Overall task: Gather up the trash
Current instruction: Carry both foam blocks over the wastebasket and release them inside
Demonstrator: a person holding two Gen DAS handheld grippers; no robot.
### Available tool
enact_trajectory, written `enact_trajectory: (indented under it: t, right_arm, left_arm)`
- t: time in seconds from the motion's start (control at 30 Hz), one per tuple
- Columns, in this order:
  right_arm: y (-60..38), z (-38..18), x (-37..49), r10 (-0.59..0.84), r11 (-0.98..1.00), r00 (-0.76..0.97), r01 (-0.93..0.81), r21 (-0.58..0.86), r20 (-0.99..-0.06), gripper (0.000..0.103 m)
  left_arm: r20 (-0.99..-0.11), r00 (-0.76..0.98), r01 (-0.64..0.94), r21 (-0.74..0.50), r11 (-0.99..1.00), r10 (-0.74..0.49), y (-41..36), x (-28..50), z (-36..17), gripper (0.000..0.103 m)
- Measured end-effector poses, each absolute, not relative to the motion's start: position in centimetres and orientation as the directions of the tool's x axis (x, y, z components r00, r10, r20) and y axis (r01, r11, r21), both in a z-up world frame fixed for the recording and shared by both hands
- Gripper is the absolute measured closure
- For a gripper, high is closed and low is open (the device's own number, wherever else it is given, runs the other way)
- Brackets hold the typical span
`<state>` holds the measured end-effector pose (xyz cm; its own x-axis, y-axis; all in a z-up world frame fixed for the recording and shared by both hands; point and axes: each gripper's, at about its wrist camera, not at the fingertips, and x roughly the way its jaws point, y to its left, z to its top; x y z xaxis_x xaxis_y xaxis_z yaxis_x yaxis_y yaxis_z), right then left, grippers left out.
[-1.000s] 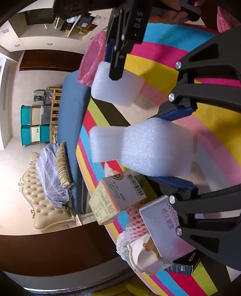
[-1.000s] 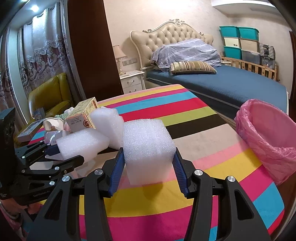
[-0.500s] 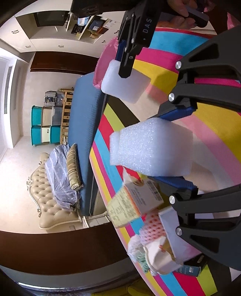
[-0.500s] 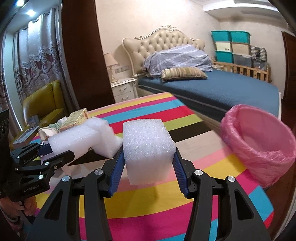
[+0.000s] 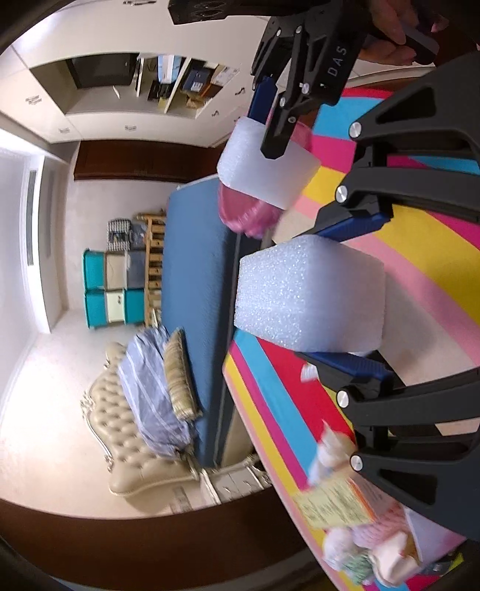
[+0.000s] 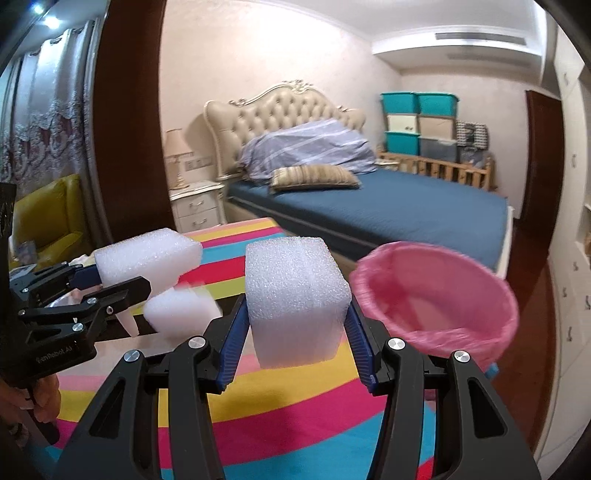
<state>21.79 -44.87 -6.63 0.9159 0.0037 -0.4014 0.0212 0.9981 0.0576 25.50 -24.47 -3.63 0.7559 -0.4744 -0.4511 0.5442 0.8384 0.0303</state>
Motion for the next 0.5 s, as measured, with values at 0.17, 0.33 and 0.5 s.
enact_trajectory:
  t: [0.17, 0.33, 0.5]
  right_arm:
    - [-47.2, -6.7, 21.5, -0.028, 0.994, 0.917, 0.066, 0.082, -0.398, 0.054]
    - [-48.7, -6.9, 21.1, -0.059, 0.992, 0.918, 0.098, 0.080, -0.391, 0.054]
    - [-51.4, -6.6, 21.3, -0.109, 0.984, 0.919, 0.154, 0.091, -0.380, 0.054]
  left_arm:
    - [-0.450, 0.759, 0.554, 0.066, 0.830, -0.471, -26.9, 26.4, -3.6, 0.051]
    - [-0.459, 0.738, 0.564, 0.017, 0.826, -0.495, -27.1, 27.2, -3.5, 0.052]
    - [-0.421, 0.730, 0.604, 0.030, 0.796, -0.538, -29.5, 27.3, -2.2, 0.051]
